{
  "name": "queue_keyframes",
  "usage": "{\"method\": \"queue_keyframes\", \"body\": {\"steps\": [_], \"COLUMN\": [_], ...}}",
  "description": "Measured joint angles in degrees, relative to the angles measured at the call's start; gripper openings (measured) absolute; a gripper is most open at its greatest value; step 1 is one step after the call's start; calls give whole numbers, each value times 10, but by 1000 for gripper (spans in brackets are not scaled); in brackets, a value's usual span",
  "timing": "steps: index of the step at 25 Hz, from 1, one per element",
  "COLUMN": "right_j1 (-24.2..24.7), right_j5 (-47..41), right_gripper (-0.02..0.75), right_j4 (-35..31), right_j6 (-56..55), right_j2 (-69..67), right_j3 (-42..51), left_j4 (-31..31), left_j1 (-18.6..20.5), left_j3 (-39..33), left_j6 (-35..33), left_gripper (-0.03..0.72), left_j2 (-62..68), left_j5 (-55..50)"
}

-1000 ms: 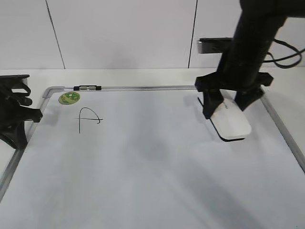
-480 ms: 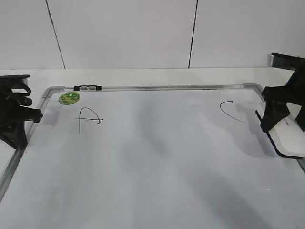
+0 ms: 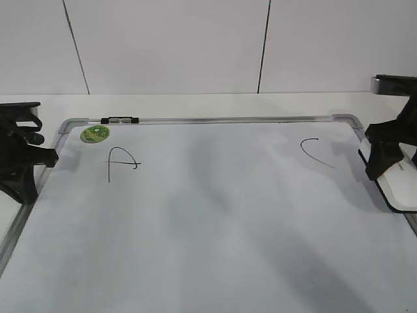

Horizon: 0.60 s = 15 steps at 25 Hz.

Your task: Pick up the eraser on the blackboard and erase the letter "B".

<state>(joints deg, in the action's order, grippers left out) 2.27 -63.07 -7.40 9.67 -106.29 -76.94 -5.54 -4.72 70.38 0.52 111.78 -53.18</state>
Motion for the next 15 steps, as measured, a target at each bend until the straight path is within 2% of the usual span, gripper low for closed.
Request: {"method": "queue_keyframes", "body": {"steps": [15], "right_j1": [-2], "right_j5": [23], "right_gripper": [534], "right_j4": [-22], "right_j6": [0], "right_j2": [-28], "right_j3": [0], "left_j4": [-2], "left_j1": [0], "left_j3": [0], "left_j6": [0], "left_gripper": [28], "left_j2": [0], "left_j5": [1]}}
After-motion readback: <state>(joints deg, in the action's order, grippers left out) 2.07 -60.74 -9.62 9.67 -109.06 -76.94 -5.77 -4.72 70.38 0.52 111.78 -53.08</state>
